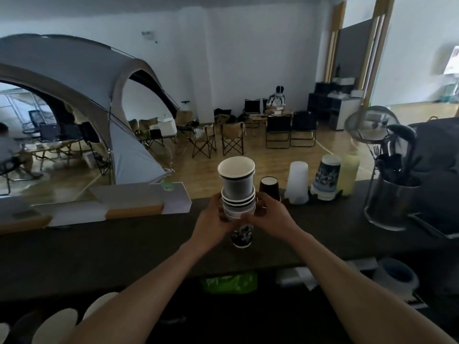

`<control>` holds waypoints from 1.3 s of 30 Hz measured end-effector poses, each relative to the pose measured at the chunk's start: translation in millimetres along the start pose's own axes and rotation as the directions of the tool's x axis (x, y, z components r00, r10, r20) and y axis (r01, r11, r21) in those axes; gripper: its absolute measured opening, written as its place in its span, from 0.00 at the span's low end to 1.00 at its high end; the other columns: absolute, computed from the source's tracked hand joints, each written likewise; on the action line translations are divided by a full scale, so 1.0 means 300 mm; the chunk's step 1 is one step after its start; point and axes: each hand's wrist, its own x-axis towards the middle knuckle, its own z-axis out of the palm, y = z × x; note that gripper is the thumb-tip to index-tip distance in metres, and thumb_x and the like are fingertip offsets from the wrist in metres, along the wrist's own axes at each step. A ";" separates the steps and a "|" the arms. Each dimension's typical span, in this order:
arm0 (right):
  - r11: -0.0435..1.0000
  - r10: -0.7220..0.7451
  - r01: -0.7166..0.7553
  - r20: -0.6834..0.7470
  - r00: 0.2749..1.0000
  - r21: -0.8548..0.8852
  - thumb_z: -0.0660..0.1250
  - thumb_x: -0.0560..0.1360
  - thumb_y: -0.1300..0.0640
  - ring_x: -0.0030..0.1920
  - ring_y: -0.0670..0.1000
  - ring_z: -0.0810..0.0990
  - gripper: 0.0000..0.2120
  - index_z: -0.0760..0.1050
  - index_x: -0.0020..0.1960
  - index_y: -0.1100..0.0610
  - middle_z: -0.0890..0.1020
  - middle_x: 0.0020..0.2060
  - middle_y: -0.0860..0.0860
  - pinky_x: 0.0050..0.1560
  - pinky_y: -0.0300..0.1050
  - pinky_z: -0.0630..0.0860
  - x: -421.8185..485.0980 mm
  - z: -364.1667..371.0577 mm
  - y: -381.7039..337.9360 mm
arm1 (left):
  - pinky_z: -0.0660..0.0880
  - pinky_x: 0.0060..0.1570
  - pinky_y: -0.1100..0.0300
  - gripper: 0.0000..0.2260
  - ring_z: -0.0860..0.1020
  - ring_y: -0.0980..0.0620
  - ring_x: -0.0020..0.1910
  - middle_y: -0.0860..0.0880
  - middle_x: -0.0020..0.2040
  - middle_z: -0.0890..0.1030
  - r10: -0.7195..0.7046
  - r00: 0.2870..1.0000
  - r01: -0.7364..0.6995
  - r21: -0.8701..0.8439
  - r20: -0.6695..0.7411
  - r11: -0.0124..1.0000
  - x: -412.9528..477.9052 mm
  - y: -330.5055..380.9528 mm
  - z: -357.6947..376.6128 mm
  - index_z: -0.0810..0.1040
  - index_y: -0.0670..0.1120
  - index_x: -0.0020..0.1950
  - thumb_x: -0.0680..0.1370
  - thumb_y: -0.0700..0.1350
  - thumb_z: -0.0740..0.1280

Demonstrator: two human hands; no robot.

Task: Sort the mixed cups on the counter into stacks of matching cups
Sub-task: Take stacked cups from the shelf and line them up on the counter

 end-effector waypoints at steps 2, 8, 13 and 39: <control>0.999 0.002 -0.002 0.009 1.000 0.036 0.75 0.70 0.44 0.51 0.42 0.80 0.30 0.67 0.68 0.46 0.79 0.47 0.37 0.49 0.38 0.76 -0.001 0.020 0.025 | 0.79 0.52 0.60 0.39 0.82 0.58 0.54 0.56 0.58 0.82 -0.011 1.000 0.011 -0.003 -0.019 1.000 -0.008 -0.020 0.025 0.63 0.54 0.75 0.68 0.57 0.77; 1.000 -0.001 0.001 0.009 1.000 -0.019 0.72 0.68 0.36 0.51 0.40 0.78 0.30 0.68 0.65 0.44 0.77 0.48 0.36 0.49 0.40 0.74 -0.015 0.005 0.020 | 0.80 0.54 0.49 0.47 0.82 0.55 0.56 0.55 0.62 0.81 -0.029 1.000 0.029 -0.005 -0.007 1.000 0.000 -0.046 0.058 0.52 0.58 0.78 0.66 0.58 0.76; 0.989 -0.100 0.065 -0.275 0.956 -0.134 0.71 0.71 0.39 0.42 0.36 0.78 0.17 0.74 0.54 0.45 0.79 0.41 0.37 0.43 0.37 0.74 -0.118 -0.047 0.016 | 0.78 0.59 0.50 0.51 0.80 0.54 0.59 0.51 0.64 0.78 -0.095 0.995 0.095 0.000 0.033 0.995 -0.051 -0.088 -0.028 0.51 0.57 0.78 0.63 0.61 0.78; 0.995 0.100 -0.089 0.584 0.805 -0.048 0.78 0.65 0.59 0.67 0.57 0.75 0.42 0.62 0.73 0.59 0.75 0.67 0.56 0.65 0.53 0.73 -0.425 1.179 -0.129 | 0.70 0.61 0.59 0.47 0.70 0.49 0.70 0.51 0.72 0.70 -0.573 0.820 0.568 0.114 0.005 0.815 -0.980 -0.858 -0.441 0.57 0.51 0.77 0.65 0.62 0.76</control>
